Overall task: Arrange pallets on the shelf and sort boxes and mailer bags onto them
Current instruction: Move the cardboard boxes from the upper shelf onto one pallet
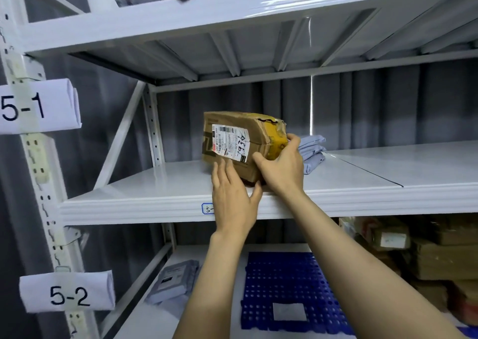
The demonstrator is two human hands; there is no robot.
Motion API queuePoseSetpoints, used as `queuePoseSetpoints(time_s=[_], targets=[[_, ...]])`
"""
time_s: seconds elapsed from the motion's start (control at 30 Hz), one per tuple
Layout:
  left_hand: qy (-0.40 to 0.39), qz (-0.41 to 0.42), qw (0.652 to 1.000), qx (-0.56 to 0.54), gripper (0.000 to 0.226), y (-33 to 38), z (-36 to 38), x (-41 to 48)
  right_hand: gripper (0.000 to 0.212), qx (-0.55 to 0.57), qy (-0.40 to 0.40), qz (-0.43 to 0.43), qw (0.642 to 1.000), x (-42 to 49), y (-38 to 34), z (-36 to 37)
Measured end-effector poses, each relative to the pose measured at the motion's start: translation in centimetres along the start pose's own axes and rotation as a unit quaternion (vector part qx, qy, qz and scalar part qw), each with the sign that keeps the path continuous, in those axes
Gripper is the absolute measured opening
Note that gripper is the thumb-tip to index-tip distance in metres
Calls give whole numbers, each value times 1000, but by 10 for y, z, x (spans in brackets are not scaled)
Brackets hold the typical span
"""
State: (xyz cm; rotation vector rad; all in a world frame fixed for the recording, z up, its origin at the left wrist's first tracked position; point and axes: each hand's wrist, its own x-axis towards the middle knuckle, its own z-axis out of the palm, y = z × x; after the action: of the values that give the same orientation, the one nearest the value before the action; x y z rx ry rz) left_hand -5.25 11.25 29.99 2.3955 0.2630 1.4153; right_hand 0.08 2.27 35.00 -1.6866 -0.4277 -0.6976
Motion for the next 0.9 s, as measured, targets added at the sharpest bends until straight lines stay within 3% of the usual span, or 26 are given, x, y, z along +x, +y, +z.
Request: queuePoseSetpoints(time_s=[0.37,0.5,0.6,0.8,0.9], targets=[[-11,-12,1000,1,78,4,-4,-2,54,193,76,43,977,-11,1,-21],[-14,-17,1000,-12,78,4,-4,0,63,260,69,49,962,-20,5,-28],[-1,-27,995,-92,64,11,-8,-4,74,306,74,56,947,-32,6,-37],[53,-132,917,-373,42,46,-21,-27,77,379,117,57,916,-74,22,-64],[52,-152,861,-483,54,54,-15,-40,73,387,154,56,908,-97,34,-78]])
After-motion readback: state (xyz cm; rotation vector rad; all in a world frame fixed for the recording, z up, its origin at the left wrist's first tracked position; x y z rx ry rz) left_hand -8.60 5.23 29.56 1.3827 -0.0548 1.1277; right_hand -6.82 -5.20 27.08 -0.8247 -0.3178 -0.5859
